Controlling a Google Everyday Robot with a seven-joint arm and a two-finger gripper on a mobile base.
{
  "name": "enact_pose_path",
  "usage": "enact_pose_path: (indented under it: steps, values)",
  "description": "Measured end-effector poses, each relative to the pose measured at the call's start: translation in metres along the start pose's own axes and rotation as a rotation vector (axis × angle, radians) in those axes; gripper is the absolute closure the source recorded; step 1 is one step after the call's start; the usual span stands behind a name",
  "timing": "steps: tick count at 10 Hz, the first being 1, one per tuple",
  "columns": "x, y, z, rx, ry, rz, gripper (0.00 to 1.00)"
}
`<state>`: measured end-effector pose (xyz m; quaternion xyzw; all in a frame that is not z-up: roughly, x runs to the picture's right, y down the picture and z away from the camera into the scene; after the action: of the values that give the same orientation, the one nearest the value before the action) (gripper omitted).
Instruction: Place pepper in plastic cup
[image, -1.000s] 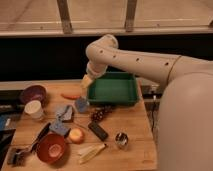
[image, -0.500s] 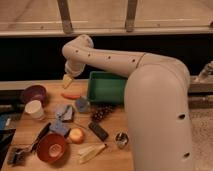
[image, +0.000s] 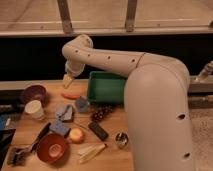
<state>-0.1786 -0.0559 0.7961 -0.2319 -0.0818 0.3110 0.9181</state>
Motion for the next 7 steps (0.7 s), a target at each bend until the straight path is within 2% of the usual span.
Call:
enact_pose_path:
  steps: [1, 2, 4, 7]
  values:
    - [0.002, 0.001, 0.007, 0.004, -0.011, 0.003, 0.20]
    - [0.001, 0.008, 0.022, 0.000, -0.023, 0.001, 0.20]
    - [-0.016, 0.023, 0.047, -0.020, -0.041, -0.030, 0.20]
    - [-0.030, 0.040, 0.067, -0.077, -0.054, -0.098, 0.20]
